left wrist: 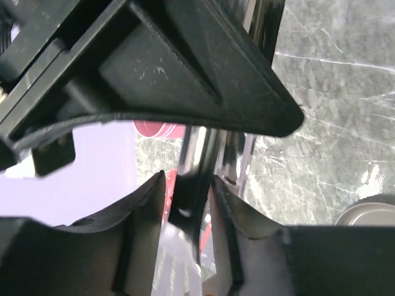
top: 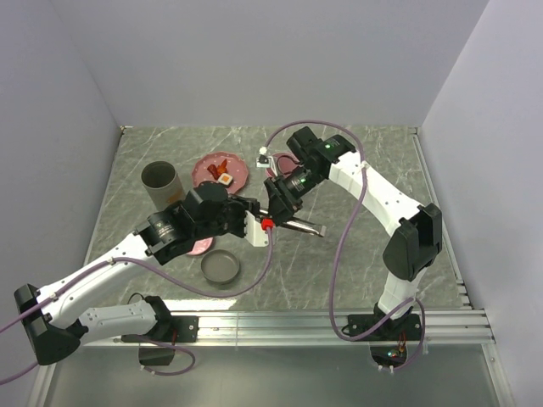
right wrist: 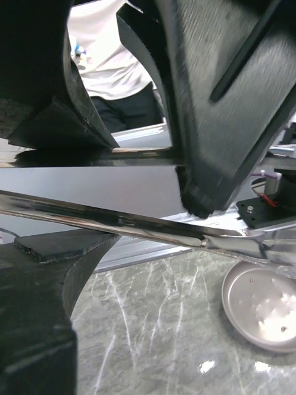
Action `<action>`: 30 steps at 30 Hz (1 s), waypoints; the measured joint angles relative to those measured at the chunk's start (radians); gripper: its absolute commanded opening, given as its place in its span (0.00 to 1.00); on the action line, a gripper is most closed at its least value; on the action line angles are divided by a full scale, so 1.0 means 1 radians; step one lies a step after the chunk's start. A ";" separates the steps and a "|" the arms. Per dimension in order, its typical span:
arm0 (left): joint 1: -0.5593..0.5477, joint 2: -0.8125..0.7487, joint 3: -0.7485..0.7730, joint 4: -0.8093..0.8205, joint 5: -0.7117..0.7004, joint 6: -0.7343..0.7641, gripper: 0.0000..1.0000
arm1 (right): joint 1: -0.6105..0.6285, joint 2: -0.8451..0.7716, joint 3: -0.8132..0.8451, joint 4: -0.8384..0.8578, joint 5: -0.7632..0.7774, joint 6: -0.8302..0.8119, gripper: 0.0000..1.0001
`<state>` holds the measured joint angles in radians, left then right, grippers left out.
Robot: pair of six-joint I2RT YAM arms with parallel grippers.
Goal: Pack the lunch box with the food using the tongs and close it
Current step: Grab the clamp with the right arm, then pass the clamp from the right arm to the left
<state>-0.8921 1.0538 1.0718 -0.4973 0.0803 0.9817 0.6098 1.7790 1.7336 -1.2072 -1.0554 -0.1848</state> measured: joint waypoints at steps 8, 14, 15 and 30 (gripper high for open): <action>-0.002 -0.012 -0.006 0.062 -0.053 -0.092 0.76 | -0.047 0.000 0.000 0.001 0.025 0.012 0.52; 0.041 -0.010 0.149 0.036 -0.027 -0.359 0.86 | -0.059 0.000 0.035 0.008 0.114 0.026 0.52; 0.070 -0.013 0.185 0.038 -0.015 -0.414 0.86 | -0.062 0.000 0.048 0.013 0.136 0.029 0.52; 0.564 -0.106 0.335 0.020 0.204 -1.090 0.87 | -0.006 0.047 0.330 0.097 0.513 0.043 0.54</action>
<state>-0.3283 0.9474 1.4067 -0.4770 0.2848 -0.1081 0.6033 1.8263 2.0632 -1.1103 -0.5423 -0.1413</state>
